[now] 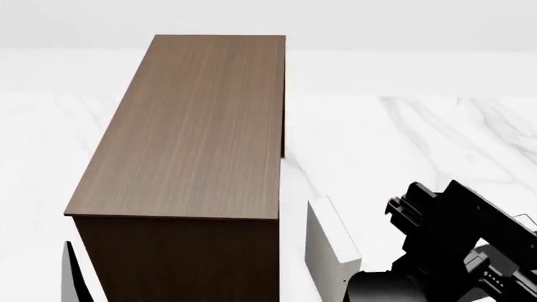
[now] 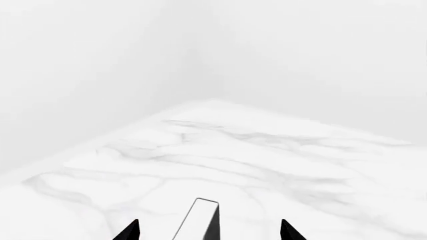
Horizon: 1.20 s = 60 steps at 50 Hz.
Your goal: Pick up the book in the middle and place it on the cabinet shelf.
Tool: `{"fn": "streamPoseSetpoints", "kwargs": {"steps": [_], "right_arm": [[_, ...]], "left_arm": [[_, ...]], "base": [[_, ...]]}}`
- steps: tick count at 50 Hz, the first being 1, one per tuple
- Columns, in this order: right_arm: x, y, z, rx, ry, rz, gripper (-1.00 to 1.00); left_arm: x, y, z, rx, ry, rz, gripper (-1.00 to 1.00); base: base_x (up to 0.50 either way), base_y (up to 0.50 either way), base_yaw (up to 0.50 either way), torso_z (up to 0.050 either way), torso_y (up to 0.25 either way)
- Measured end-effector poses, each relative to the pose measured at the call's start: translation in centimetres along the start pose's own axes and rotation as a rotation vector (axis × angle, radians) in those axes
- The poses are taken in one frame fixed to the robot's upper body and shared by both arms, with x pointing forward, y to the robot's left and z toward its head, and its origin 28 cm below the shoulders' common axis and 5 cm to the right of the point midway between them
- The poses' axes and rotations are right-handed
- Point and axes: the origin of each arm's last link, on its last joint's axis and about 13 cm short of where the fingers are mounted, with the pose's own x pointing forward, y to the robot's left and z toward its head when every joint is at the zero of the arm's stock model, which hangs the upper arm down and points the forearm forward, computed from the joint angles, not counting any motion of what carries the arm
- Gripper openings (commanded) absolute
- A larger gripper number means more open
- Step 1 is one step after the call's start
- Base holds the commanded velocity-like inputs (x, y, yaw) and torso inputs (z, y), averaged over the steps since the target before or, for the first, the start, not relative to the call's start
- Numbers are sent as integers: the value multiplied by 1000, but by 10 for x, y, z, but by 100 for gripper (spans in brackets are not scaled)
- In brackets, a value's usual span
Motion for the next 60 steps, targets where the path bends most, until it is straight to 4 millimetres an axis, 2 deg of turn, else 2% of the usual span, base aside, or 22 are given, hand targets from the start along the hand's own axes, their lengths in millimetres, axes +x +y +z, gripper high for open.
{"fn": "streamPoseSetpoints", "kwargs": {"steps": [60], "right_arm": [[-10,0,-33,-82,78,84,100]], "left_arm": [[0,0,-1,4,15,-8,100]], "base": [[0,0,0,0,0]]}}
